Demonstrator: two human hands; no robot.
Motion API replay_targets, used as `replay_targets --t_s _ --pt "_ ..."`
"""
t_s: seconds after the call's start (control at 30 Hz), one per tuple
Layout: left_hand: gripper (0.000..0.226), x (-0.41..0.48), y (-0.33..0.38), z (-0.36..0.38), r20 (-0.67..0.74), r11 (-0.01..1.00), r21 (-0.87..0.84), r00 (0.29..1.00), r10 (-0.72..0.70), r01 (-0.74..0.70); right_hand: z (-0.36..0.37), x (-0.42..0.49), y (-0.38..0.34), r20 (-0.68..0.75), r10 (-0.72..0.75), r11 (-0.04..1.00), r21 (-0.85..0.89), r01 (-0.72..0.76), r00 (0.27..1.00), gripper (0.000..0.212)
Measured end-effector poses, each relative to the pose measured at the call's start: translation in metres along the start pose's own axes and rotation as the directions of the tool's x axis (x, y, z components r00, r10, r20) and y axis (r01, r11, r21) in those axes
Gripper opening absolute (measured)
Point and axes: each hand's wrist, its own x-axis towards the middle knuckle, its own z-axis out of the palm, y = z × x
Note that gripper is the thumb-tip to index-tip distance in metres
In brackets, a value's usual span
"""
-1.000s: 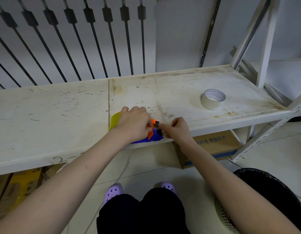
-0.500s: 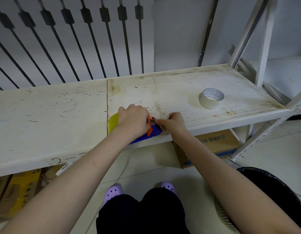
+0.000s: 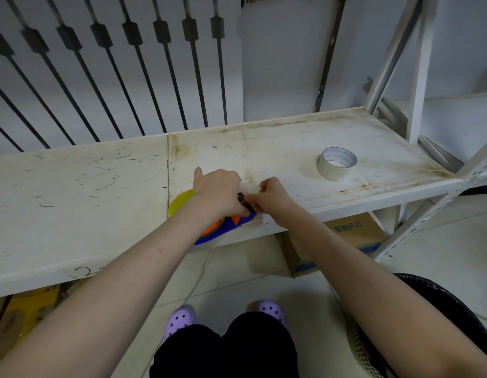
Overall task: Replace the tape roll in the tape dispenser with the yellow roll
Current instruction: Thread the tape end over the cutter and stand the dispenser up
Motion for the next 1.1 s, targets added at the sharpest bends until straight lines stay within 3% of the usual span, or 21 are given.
replay_targets --t_s 0.2,0.5,0.67,0.9,1.1 --pt "0.039 0.007 -0.004 -0.001 0.007 0.997 -0.063 0.999 0.034 -0.033 0.006 0.004 -0.004 -0.098 -0.188 0.965 -0.206 0.165 0.977 0.046" --pt "0.035 0.005 -0.001 0.002 -0.015 0.998 -0.035 0.999 0.053 -0.053 0.003 0.006 -0.001 -0.051 -0.08 0.973 -0.221 0.066 0.995 0.048" --pt "0.034 0.004 -0.002 0.004 -0.015 0.998 -0.034 0.999 0.051 -0.052 0.001 0.001 0.004 -0.1 -0.142 0.963 -0.246 0.114 0.985 0.049" --pt "0.028 0.002 -0.001 0.005 -0.018 0.998 -0.06 1.0 0.019 -0.02 0.007 -0.002 0.019 -0.187 -0.137 0.985 -0.13 0.114 0.973 0.046" --pt "0.031 -0.001 0.005 0.005 0.004 1.0 -0.013 1.0 -0.008 0.008 -0.006 -0.004 0.013 -0.109 0.014 0.996 -0.084 -0.024 0.994 0.052"
